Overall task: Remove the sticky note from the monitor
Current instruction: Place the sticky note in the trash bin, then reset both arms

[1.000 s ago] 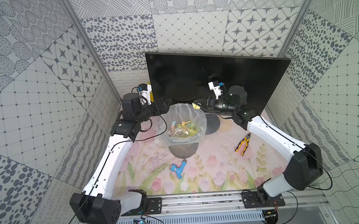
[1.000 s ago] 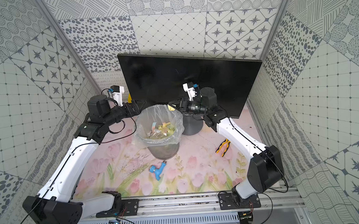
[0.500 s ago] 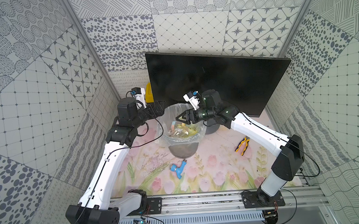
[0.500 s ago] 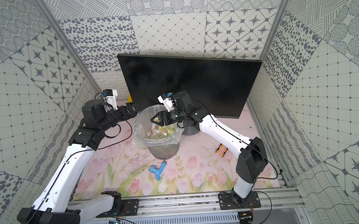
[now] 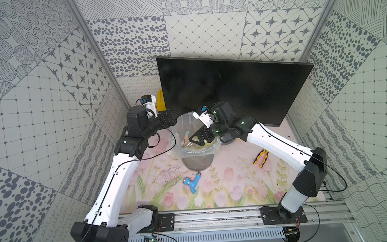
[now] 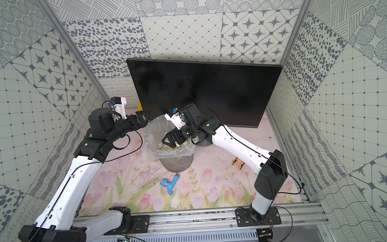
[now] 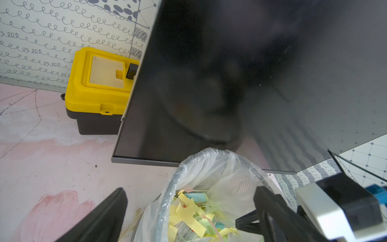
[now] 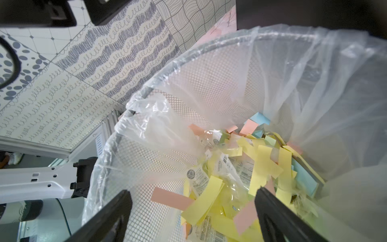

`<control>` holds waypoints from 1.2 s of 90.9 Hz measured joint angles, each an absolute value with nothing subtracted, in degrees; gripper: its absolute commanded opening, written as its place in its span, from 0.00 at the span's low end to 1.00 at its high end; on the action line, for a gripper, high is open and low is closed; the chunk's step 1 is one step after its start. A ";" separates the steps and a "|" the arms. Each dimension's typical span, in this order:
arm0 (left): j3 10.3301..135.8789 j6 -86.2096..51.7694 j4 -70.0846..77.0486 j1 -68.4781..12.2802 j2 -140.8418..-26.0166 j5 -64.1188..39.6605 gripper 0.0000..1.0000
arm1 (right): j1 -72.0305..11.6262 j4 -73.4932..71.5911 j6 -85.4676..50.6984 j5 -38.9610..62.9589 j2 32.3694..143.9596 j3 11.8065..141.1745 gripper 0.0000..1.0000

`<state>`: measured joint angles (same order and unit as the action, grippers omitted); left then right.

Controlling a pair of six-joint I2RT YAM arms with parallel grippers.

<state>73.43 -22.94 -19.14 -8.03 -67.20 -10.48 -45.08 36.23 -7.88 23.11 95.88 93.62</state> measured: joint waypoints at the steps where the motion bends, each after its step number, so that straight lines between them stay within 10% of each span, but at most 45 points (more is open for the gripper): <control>1: 73.43 -22.94 -19.14 -8.03 -67.16 -10.46 0.99 | -45.15 36.45 -7.75 23.05 95.79 93.67 0.97; 51: 66.81 -25.12 -19.42 -7.05 -61.78 -2.46 0.99 | -43.79 37.47 -5.21 3.14 77.65 90.56 0.97; 109: 46.65 -32.58 -13.89 -0.71 -53.74 18.15 0.99 | -24.27 27.38 -15.11 -26.28 42.54 49.82 0.97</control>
<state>46.65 -32.58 -13.89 -0.71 -53.74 18.15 -24.27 27.38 -15.11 -26.28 42.54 49.82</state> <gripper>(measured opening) 0.993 0.968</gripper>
